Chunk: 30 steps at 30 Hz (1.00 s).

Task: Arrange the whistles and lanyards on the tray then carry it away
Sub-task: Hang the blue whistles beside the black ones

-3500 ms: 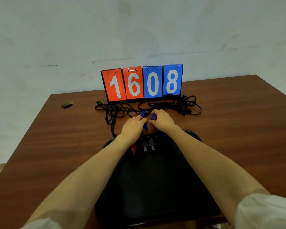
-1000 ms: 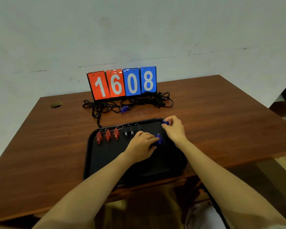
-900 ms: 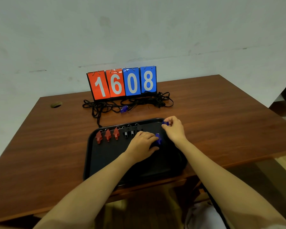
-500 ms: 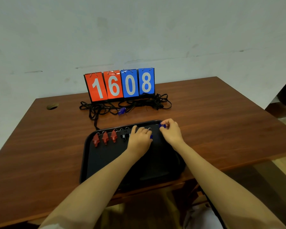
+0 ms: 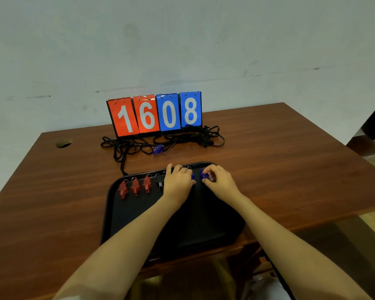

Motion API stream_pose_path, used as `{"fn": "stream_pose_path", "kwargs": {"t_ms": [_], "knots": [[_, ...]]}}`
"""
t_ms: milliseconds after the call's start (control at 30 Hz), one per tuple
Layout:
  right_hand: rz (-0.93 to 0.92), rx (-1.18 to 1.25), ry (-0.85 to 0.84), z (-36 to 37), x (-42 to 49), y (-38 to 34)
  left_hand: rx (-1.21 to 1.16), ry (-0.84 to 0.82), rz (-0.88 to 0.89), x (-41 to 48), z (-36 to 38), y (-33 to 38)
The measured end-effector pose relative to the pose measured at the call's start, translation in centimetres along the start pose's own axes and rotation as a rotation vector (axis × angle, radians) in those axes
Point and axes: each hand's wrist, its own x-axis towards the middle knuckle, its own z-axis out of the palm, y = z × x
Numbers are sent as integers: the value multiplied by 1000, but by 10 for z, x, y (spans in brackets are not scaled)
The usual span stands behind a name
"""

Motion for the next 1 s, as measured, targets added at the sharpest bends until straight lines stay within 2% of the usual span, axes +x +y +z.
{"fn": "stream_pose_path", "kwargs": {"t_ms": [233, 700, 1000], "knots": [[-3, 5, -8, 4, 11, -3, 7, 5, -9, -2, 0, -3], [-8, -138, -76, 17, 18, 2, 9, 16, 0, -8, -1, -1], [-7, -145, -44, 10, 13, -5, -22, 31, 45, -9, -7, -4]]}}
